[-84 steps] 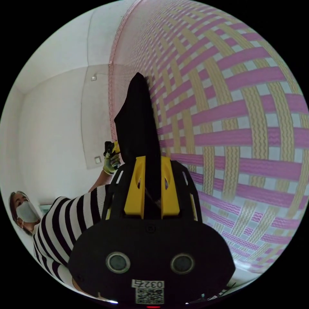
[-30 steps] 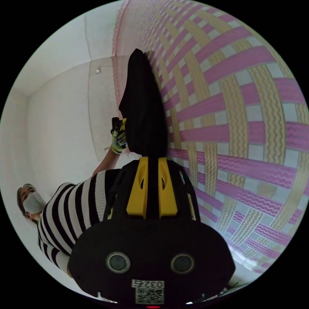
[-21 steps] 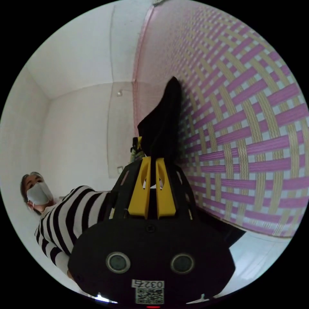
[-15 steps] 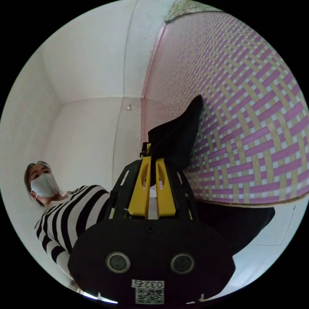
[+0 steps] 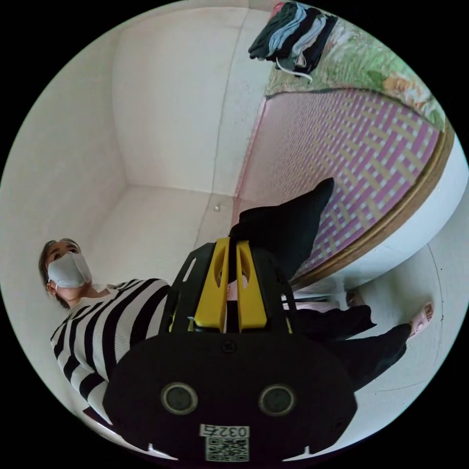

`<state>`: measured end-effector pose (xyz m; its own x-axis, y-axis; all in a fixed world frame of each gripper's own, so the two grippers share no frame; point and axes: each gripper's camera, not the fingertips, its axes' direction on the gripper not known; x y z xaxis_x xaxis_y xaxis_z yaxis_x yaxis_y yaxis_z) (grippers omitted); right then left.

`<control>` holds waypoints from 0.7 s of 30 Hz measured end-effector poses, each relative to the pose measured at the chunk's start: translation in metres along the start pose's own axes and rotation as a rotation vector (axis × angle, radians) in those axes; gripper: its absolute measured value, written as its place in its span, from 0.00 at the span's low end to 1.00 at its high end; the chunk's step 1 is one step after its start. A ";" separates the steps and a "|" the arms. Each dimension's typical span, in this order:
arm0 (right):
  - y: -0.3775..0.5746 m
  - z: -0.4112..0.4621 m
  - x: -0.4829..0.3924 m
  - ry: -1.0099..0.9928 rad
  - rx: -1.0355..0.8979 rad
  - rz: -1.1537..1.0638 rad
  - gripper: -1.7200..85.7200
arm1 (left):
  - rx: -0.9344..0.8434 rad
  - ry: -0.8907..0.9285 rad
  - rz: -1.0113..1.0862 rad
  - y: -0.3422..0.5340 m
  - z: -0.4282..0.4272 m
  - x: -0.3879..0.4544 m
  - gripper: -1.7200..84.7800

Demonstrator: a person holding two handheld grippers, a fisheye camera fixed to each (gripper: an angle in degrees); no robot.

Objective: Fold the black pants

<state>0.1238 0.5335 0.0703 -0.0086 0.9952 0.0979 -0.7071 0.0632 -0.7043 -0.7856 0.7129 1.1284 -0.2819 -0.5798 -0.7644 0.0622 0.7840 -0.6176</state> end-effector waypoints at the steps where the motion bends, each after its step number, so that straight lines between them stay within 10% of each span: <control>1: 0.005 -0.020 0.010 0.010 0.000 -0.015 0.01 | 0.001 -0.002 -0.009 -0.001 0.023 -0.001 0.03; 21: -0.015 -0.207 0.132 -0.045 0.137 -0.086 0.01 | -0.073 0.072 0.019 -0.057 0.257 0.010 0.04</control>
<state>0.2795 0.6795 -0.0513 0.0264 0.9819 0.1876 -0.7965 0.1341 -0.5896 -0.5464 0.6057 1.1082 -0.3495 -0.5496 -0.7588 -0.0011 0.8101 -0.5863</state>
